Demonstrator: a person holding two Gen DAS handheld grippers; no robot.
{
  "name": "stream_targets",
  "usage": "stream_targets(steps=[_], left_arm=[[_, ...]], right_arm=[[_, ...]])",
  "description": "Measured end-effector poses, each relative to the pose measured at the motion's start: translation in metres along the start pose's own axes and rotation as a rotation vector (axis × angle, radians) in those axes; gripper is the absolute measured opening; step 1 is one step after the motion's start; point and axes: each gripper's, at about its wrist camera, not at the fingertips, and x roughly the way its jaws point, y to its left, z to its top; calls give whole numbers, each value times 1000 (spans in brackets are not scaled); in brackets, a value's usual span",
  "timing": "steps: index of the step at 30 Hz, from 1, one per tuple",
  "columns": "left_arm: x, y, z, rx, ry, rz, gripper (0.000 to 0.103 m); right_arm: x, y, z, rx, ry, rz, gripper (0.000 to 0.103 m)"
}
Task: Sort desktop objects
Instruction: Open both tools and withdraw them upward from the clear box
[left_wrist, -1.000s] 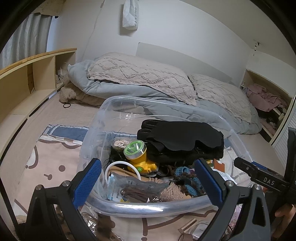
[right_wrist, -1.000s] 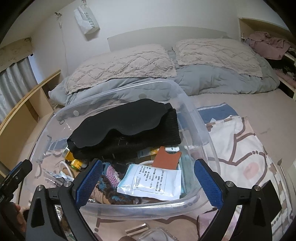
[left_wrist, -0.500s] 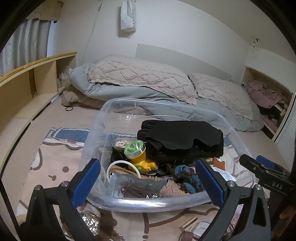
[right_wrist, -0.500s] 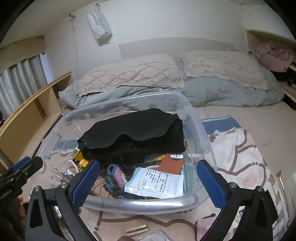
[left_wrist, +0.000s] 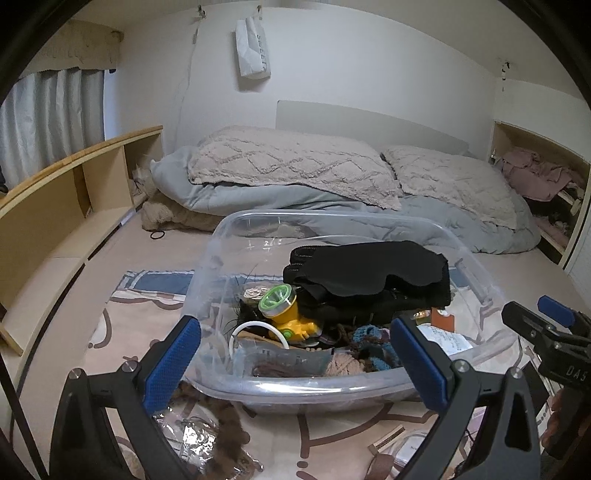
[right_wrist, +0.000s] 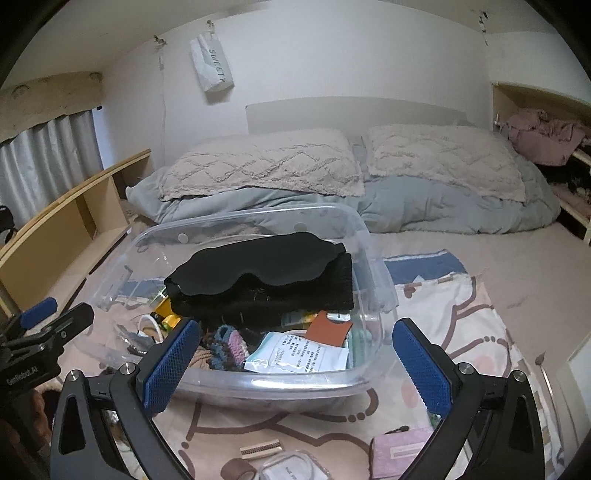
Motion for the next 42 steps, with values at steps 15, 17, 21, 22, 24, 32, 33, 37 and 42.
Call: stream_targets(steps=[15,17,21,22,24,32,33,37,42], left_arm=[[-48,-20,-3,22,-61,8,103],[-53,-21,-5,21,-67,10,103],[-67,-23,-8,18,-86,14,103],[-70,-24,-8,17,-90,13,103],[-77,-25,-10,16,-98,10,103],[-103,-31,-10,16,-141,-2,103],[-107,-32,-11,17,-148,-5,103],[-119,-33,-13,18,-164,-3,103],[-132,-33,-15,13,-181,-15,103]], right_arm=[[-43,-3,0,-48,-61,36,103],[-47,-4,-1,-52,-65,39,103],[-57,-7,-3,-59,-72,46,103],[-60,-8,-3,-60,-76,48,103],[-67,-9,-4,-64,-84,54,103],[-100,-17,-11,-77,-122,87,103],[-103,-18,-11,-77,-127,92,103],[-118,-22,-14,-84,-147,116,103],[-133,-23,-19,-99,-168,138,103]])
